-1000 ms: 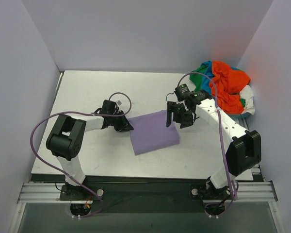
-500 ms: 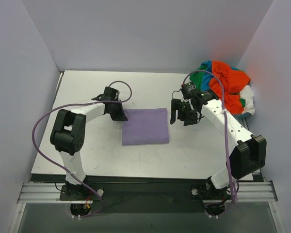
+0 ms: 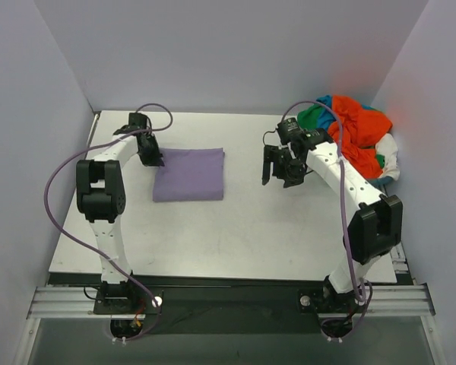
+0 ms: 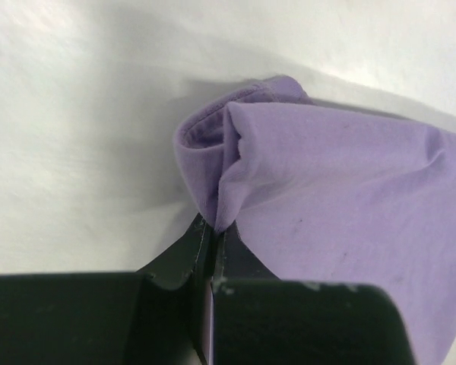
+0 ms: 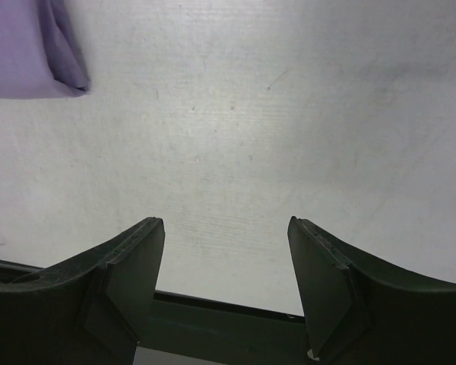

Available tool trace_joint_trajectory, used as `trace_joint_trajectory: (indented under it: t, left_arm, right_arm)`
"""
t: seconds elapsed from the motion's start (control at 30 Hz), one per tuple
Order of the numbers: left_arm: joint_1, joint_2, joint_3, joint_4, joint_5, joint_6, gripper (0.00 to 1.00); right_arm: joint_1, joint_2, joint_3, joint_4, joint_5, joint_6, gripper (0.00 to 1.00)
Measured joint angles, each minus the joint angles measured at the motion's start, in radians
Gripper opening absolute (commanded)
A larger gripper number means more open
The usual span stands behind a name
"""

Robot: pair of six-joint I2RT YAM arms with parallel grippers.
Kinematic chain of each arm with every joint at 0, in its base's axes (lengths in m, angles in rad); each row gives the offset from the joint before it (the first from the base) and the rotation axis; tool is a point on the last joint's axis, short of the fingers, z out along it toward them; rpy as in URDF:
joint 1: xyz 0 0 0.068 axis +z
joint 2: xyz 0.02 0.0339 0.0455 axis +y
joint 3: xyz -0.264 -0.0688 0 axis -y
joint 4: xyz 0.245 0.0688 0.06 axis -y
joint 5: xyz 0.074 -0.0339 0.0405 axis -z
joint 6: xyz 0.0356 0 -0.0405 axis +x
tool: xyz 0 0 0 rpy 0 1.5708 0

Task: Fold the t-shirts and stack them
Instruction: Put the neatly folded tshirt into the corner of the board with the left arm

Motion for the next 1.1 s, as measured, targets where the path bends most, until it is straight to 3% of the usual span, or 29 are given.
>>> trace_joint_trajectory:
  t: [0.47, 1.07, 1.1]
  left_arm:
    - [0.216, 0.357, 0.578, -0.112, -0.068, 0.017, 0.00]
    - [0.410, 0.402, 0.747, -0.103, -0.132, -0.015, 0.00]
    - [0.414, 0.403, 0.747, -0.103, -0.130, -0.011, 0.16]
  right_arm:
    - [-0.001, 0.316, 0.397, -0.093, -0.008, 0.063, 0.66]
    - [-0.001, 0.453, 0.571, -0.156, -0.056, 0.086, 0.66]
    - [-0.001, 0.462, 0.583, -0.156, -0.060, 0.086, 0.66]
